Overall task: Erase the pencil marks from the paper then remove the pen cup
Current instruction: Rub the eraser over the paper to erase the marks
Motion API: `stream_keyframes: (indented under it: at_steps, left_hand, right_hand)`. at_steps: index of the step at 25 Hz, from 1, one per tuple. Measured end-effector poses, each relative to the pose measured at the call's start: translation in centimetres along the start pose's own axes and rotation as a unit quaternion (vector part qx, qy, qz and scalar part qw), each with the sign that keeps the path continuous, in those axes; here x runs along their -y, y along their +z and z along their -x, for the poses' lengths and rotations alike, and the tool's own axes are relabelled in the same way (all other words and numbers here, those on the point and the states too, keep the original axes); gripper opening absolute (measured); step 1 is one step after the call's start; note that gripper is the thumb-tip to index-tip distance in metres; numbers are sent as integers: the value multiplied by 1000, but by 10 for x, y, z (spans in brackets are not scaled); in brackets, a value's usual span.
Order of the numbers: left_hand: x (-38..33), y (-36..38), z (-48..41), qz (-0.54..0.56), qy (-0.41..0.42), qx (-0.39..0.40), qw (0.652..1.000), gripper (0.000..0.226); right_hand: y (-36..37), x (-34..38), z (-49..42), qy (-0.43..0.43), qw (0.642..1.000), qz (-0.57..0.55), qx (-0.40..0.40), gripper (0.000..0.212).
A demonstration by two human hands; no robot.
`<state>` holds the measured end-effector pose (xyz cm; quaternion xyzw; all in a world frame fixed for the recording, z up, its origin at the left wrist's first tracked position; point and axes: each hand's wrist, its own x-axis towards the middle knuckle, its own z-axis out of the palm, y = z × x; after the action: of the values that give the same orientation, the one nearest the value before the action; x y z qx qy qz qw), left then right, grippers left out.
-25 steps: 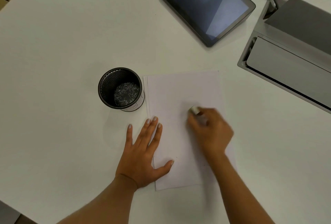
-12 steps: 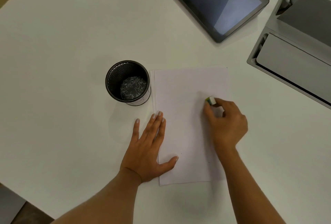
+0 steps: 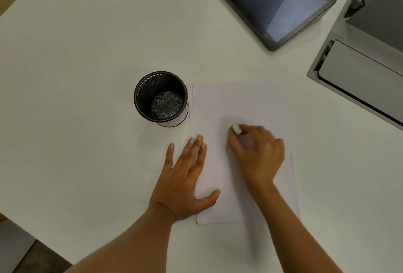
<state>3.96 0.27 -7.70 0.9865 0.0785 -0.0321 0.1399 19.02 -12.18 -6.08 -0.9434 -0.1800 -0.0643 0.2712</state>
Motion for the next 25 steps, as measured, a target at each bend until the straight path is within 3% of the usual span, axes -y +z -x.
stream_keyframes:
  at_steps: [4,9,11,16,17,21,23,25]
  left_hand:
    - [0,1,1,2,3,3,1000,98]
    - [0,1,0,-3,5,-9,1000,98]
    - [0,1,-1,-9,11,-12,1000,98]
    - [1,2,1,-8,12,-13,1000,98]
    - [1,2,1,-7,11,-11,1000,98]
    - [1,0,0,-18,11,-7,1000,99]
    - [1,0,0,-19,11,-5,1000,99]
    - [1,0,0,-15,12,-5,1000,99]
  right_hand:
    - [0,8,34,-113,992,-19,56,17]
    - [-10,-34,-29,94,994,16,-50,17]
    - [-11,-27,-20,104,993,6,-50,16]
    - [-8,6,41,-92,994,-18,59,13]
    - [-9,-2,29,-82,995,-4,48,12]
    - [-21,-41,-40,141,990,-3,-17,17]
    - [-19,-29,-38,146,989,-25,-8,15]
    - [-10,-1,-10,64,996,-43,39,13]
